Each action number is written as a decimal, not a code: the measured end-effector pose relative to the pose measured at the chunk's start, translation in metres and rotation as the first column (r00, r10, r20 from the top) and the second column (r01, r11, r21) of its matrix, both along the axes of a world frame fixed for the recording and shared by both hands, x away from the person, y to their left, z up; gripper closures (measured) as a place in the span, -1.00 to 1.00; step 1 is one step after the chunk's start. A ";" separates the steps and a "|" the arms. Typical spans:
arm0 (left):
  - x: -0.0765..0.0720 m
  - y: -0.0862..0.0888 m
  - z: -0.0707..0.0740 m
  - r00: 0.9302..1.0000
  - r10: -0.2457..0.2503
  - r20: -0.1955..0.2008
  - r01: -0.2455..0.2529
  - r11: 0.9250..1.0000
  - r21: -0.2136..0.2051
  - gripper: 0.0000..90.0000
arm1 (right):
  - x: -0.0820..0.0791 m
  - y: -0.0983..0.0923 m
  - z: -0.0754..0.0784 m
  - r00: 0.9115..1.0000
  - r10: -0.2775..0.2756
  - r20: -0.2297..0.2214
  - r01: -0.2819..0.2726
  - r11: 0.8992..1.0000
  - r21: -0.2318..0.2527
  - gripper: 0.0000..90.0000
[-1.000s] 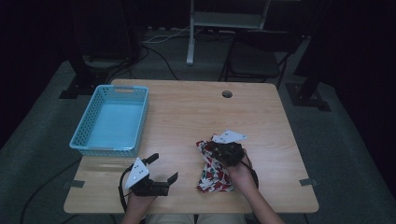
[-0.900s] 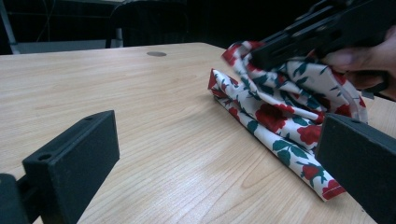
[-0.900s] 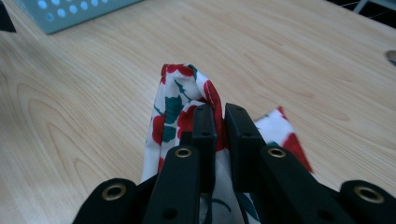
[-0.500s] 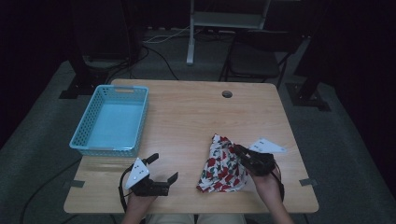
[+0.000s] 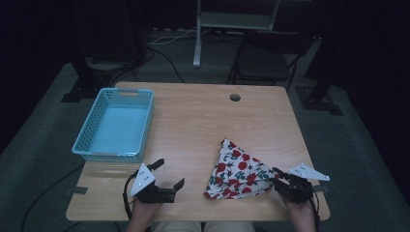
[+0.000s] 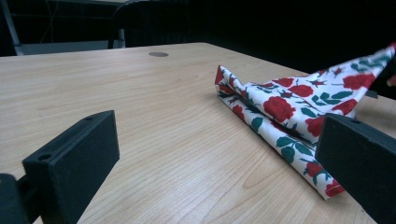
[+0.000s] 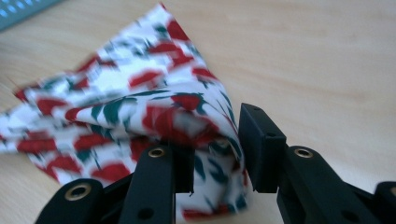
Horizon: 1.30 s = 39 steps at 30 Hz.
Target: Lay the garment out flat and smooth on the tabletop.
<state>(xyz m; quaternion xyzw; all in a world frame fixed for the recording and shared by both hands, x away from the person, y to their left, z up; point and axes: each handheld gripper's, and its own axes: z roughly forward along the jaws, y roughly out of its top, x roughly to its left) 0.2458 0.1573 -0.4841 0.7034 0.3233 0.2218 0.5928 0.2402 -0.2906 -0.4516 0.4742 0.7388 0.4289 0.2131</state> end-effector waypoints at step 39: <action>0.001 0.001 0.000 1.000 -0.005 -0.008 0.005 1.000 -0.010 -0.99 | 0.020 0.044 0.054 0.968 0.212 0.131 -0.225 0.970 0.090 -0.21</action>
